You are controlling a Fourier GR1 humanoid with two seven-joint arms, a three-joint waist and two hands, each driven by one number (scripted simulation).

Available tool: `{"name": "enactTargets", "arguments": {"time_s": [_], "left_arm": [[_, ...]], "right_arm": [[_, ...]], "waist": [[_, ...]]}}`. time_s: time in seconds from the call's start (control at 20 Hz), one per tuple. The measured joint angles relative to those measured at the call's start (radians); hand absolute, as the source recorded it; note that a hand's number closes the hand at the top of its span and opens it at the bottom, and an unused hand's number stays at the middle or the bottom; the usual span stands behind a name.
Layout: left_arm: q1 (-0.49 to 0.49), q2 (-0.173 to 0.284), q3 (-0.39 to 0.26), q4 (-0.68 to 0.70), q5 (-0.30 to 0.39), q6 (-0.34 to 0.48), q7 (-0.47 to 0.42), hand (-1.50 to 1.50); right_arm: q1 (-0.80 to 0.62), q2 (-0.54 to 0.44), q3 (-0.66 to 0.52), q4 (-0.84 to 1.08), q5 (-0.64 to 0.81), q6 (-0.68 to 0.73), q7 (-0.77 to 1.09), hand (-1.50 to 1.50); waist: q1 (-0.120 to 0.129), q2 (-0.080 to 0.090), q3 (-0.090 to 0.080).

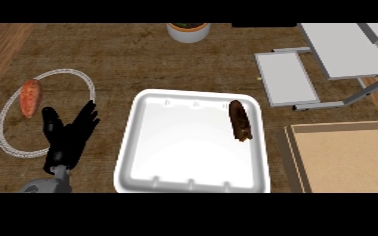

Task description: Pick the pear from the tray and place it in the tiered shelf

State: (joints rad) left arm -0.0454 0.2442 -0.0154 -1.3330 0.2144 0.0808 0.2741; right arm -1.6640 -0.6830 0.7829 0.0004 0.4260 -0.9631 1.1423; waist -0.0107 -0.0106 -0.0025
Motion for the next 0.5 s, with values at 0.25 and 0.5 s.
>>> {"name": "enactTargets", "arguments": {"time_s": [0.25,0.5], "left_arm": [[0.015,0.005,0.009,0.002,-0.001,0.003,-0.005,0.0],[0.03,0.021,0.029,0.004,0.008,-0.001,-0.003,0.0]], "right_arm": [[-0.01,-0.058,0.053,0.0,0.055,-0.036,0.053,-1.5],[-0.039,-0.12,0.093,0.0,0.096,-0.07,0.095,-1.5]], "waist": [[-0.017,-0.008,-0.002],[-0.04,-0.022,-0.004]]}}
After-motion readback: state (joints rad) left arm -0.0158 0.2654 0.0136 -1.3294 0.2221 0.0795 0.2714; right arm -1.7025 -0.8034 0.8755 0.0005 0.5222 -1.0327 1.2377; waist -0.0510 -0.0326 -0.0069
